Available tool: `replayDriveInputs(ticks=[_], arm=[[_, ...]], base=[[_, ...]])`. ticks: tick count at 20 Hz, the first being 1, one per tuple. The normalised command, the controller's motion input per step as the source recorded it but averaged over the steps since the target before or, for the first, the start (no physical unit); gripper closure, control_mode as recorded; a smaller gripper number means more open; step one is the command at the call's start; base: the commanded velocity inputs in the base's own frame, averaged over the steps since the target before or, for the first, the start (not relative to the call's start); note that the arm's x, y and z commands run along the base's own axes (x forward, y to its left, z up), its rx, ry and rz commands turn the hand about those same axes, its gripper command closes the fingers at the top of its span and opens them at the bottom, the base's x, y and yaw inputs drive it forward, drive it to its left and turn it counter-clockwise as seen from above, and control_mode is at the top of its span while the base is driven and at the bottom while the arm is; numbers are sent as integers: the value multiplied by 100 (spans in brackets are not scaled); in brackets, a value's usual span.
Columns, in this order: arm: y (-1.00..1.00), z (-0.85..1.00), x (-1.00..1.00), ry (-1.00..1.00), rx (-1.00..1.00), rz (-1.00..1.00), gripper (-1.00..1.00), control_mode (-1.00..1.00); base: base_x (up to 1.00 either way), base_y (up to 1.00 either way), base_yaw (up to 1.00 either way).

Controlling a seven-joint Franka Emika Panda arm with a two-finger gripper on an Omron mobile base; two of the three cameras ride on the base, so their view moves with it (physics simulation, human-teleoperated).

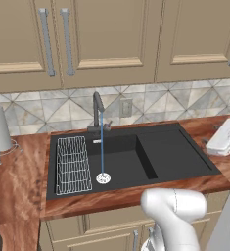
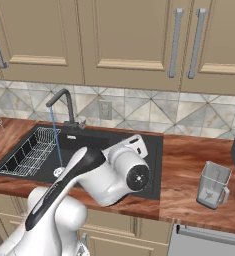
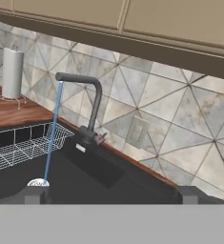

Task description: Turn on the sink faucet and place the jug under the water for a few seconds to fill it up.

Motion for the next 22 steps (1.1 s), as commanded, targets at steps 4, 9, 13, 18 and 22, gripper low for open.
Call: replayDriveInputs(ticks=[4, 9, 13, 18, 22], arm=[[-59, 0, -34, 1, -5, 0, -100, -100], [-62, 0, -22, 0, -2, 0, -100, -100], [-65, 0, -1, 0, 0, 0, -100, -100], [-66, -7, 0, 0, 0, 0, -100, -100], [-81, -19, 0, 0, 5, 0, -100, -100]], base=[[0, 0, 0], [0, 0, 0], [0, 0, 0], [0, 0, 0], [0, 0, 0]])
